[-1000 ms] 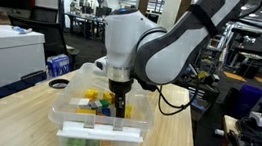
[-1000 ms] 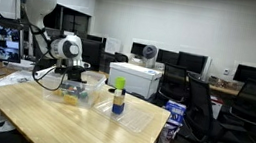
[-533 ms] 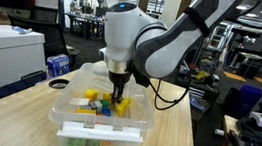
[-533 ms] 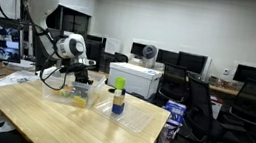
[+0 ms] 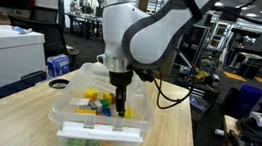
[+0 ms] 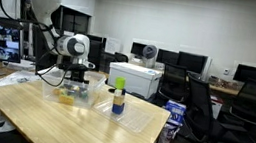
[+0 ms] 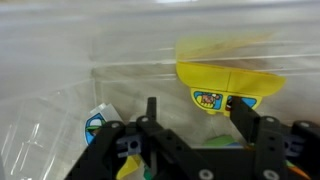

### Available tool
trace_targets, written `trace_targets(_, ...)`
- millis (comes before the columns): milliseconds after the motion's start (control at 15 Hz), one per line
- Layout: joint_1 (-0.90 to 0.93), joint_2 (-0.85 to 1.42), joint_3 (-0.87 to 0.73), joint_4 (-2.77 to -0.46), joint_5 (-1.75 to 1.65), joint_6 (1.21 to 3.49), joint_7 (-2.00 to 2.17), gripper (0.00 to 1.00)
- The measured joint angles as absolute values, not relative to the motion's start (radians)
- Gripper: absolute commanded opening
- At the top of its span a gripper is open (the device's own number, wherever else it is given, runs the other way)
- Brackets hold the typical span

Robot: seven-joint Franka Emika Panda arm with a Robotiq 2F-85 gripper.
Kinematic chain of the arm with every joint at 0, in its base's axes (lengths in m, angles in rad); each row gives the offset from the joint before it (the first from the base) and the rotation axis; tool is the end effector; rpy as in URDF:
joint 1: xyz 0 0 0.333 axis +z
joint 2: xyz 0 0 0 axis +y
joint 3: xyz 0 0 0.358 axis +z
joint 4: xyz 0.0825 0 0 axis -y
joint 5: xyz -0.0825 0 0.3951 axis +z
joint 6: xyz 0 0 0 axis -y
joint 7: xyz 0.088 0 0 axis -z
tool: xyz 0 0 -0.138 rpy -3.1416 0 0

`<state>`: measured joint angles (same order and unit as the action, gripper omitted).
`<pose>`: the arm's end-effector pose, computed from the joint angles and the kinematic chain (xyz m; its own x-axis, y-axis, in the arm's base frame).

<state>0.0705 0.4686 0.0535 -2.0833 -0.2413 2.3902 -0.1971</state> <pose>0.5853 0.0660 0.1830 0.8623 0.4710 -0.1861 0.4904 -0.8683 0.0745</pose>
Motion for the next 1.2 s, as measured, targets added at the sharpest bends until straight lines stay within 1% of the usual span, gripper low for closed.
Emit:
trace_targets(200, 0.068, 0.469, 0.051, -2.082, -0.242, 2.391, -0.201, 1.0)
trace_targets(533, 0.067, 0.469, 0.036, -2.079, -0.242, 2.485, -0.147, 1.0)
trace_targets(1200, 0.043, 0.473, 0.073, -2.0, -0.024, 2.229, -0.133, 1.0)
